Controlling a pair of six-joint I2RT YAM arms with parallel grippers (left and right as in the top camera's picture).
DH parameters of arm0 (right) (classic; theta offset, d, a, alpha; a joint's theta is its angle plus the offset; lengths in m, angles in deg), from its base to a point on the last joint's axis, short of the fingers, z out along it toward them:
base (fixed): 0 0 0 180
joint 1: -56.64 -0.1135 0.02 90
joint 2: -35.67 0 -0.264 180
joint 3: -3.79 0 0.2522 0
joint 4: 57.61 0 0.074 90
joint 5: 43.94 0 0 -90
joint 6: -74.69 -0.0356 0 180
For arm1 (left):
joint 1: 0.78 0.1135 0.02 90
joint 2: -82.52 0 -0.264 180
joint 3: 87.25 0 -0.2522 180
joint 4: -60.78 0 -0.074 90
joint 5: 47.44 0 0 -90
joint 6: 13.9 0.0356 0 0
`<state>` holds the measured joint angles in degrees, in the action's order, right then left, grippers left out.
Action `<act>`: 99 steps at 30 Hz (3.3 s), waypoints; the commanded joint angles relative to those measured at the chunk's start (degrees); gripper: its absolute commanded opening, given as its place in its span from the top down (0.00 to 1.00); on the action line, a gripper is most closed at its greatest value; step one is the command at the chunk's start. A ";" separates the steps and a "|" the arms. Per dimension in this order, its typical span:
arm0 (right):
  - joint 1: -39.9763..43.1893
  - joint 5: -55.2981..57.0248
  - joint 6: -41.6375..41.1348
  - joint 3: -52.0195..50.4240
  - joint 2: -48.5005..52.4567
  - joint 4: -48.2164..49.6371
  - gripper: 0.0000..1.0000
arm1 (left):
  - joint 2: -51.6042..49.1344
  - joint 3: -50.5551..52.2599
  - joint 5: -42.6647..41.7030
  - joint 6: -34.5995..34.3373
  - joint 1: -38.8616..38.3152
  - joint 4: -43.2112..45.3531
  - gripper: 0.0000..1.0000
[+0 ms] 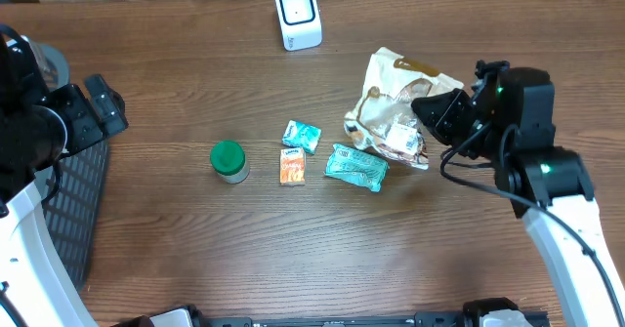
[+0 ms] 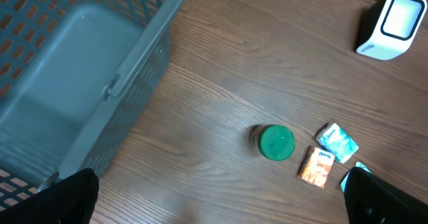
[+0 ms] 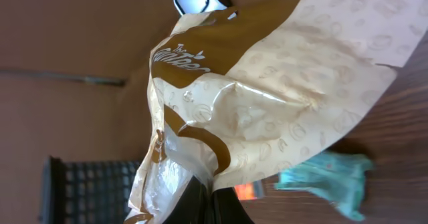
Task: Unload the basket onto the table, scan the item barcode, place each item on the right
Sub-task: 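Grasp the brown pouch with the right gripper and lift it, then carry the pouch to the white scanner and hold it in front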
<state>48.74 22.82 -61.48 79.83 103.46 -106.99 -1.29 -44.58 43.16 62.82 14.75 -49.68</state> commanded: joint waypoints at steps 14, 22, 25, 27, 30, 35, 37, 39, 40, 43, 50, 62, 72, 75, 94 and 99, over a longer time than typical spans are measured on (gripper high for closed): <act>-12.52 18.14 -24.96 0.46 5.75 11.34 0.96 | 0.24 -0.22 -0.61 1.07 0.20 -0.09 0.00; -14.32 26.99 -24.98 0.46 8.02 20.20 0.96 | 0.24 -0.22 -0.61 1.07 0.20 -0.09 0.00; -16.68 36.04 -24.98 0.46 9.73 22.77 0.96 | 0.24 -0.22 -0.61 1.07 0.20 -0.09 0.00; -18.40 41.38 -24.96 0.46 10.71 24.68 0.96 | 0.24 -0.22 -0.61 1.05 0.20 -0.09 0.00; -21.07 48.13 -24.96 0.46 11.98 27.15 0.96 | 0.24 -0.22 -0.61 1.05 0.20 -0.09 0.00; -25.64 58.58 -24.96 0.46 12.70 29.40 0.96 | 0.24 -0.22 -0.61 1.07 0.20 -0.09 0.00; -27.43 62.77 -24.96 0.46 12.70 30.25 0.96 | 0.24 -0.22 -0.63 1.05 0.20 -0.09 0.00; -28.81 65.53 -24.33 0.46 12.70 31.52 0.96 | 0.24 -0.22 -0.61 1.07 0.20 -0.09 0.00; -29.49 66.51 -23.15 0.46 12.70 32.59 0.96 | 0.24 -0.22 -0.61 1.07 0.20 -0.09 0.00; -31.28 69.11 -22.12 0.46 12.70 35.10 0.96 | 0.24 -0.22 -0.61 1.07 0.20 -0.09 0.00; -31.36 69.24 -21.92 0.46 12.70 35.26 0.96 | 0.24 -0.22 -0.61 1.07 0.20 -0.09 0.00; -31.36 50.60 31.74 0.46 12.70 28.89 0.96 | 0.24 -0.22 -0.63 1.05 0.20 -0.09 0.00; -31.30 53.16 64.65 0.50 18.88 42.66 0.96 | 0.24 -0.22 -0.63 1.05 0.20 -0.09 0.00; -31.30 56.98 73.07 2.19 23.12 49.77 0.96 | 0.24 -0.22 -0.61 1.07 0.20 -0.09 0.00; -26.25 48.98 118.40 34.60 62.40 87.38 0.96 | 0.24 -0.22 -0.61 1.07 0.20 -0.09 0.00; -25.07 44.72 126.86 41.33 71.30 88.65 0.96 | 0.24 -0.22 -0.61 1.07 0.20 -0.09 0.00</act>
<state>23.15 71.60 56.31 116.09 170.65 -19.01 -1.29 -44.56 43.14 62.82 14.75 -49.70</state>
